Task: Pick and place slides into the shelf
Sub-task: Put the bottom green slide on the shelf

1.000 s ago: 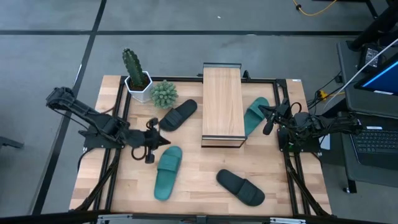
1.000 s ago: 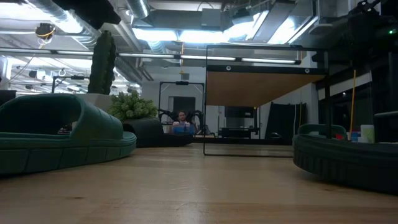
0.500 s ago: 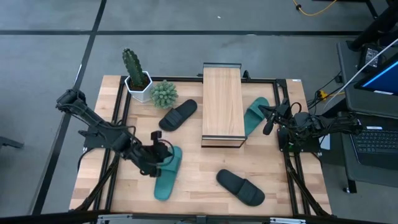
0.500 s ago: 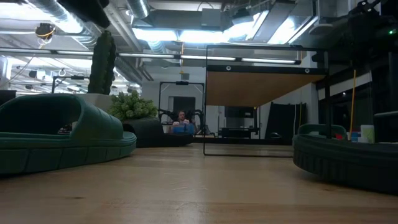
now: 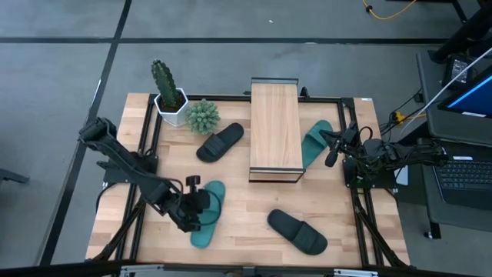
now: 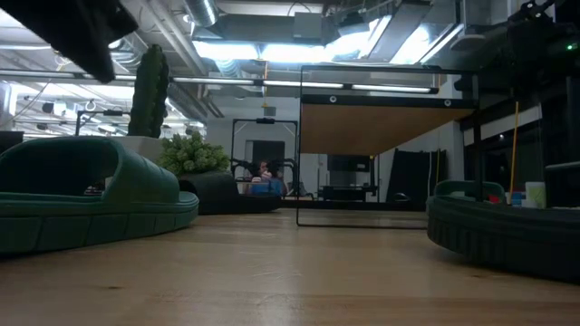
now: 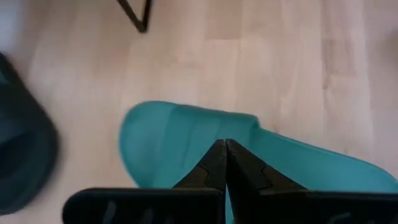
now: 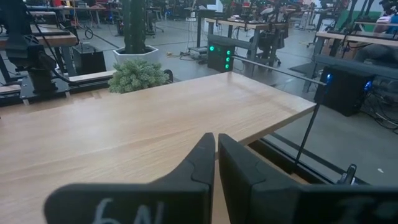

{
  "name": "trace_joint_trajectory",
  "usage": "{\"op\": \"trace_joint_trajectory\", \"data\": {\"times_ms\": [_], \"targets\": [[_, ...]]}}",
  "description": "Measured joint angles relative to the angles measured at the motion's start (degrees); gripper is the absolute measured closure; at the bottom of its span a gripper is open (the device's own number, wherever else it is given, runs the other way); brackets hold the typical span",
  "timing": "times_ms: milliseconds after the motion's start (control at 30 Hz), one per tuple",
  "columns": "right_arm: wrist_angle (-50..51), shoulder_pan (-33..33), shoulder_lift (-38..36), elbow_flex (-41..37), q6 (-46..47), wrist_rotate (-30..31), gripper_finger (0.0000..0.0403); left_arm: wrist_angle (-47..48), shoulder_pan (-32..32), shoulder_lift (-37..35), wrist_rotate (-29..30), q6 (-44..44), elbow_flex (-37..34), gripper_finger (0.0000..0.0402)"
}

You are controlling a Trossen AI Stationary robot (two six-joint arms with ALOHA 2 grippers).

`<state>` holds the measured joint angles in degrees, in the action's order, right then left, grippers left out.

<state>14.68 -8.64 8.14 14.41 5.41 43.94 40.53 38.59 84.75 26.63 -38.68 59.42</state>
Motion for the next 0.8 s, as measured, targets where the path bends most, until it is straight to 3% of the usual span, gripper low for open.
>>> {"op": "trace_joint_trajectory", "data": {"times_ms": [567,800], "targets": [[-0.1,0.0,0.0,0.0,2.6,0.0,0.0379,3.2,-0.4,0.2,-0.6,0.3,0.0,0.0402],[-0.1,0.0,0.0,0.0,6.1,0.0,0.0379,4.2,0.0,0.2,-0.7,5.7,0.0,0.0402]]}}
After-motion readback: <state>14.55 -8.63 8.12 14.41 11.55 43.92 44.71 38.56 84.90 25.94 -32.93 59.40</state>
